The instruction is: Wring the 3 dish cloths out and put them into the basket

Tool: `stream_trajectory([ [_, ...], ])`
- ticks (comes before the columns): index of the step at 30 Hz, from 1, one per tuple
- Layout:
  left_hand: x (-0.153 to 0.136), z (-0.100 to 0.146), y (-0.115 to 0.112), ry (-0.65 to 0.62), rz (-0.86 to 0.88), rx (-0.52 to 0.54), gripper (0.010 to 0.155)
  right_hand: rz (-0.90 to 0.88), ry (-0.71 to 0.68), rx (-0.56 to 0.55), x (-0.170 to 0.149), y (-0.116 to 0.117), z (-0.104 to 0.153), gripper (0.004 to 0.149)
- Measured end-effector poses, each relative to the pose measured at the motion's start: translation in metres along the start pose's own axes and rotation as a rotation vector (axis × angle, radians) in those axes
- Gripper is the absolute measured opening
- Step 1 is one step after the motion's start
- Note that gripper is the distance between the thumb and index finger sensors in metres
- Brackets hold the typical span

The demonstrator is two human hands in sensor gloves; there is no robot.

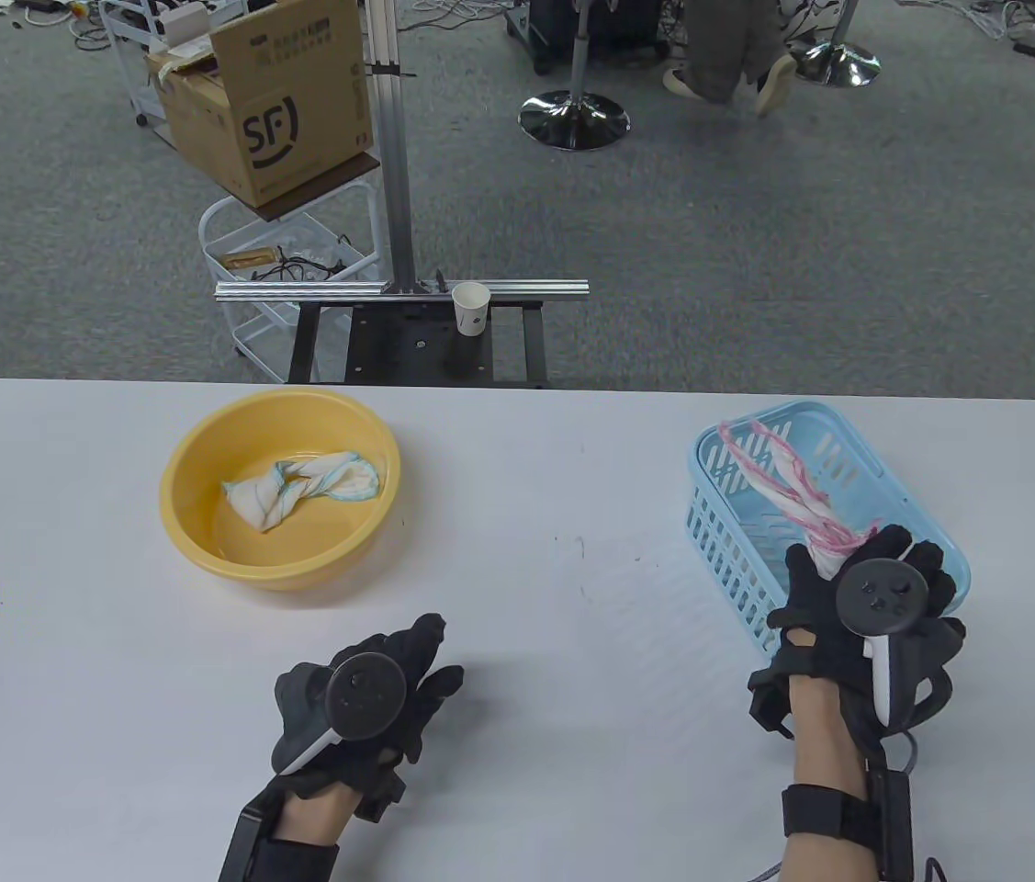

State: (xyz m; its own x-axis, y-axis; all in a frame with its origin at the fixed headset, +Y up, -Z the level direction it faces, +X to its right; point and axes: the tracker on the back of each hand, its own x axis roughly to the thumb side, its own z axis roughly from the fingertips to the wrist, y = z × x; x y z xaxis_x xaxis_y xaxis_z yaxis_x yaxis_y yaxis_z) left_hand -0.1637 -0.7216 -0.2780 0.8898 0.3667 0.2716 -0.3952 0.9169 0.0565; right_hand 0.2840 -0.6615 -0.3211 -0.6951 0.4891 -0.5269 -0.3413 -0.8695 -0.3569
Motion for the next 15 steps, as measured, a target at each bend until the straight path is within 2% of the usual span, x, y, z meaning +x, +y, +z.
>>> stream_trajectory([
  [7,0.000,0.000,-0.001,0.003,0.005,-0.010,0.070,0.029,0.005,0.034,-0.005,0.005,-0.001,0.093],
  [15,0.000,-0.001,-0.001,0.006,0.005,-0.015,0.070,0.043,-0.084,0.028,0.011,0.003,0.008,0.091],
])
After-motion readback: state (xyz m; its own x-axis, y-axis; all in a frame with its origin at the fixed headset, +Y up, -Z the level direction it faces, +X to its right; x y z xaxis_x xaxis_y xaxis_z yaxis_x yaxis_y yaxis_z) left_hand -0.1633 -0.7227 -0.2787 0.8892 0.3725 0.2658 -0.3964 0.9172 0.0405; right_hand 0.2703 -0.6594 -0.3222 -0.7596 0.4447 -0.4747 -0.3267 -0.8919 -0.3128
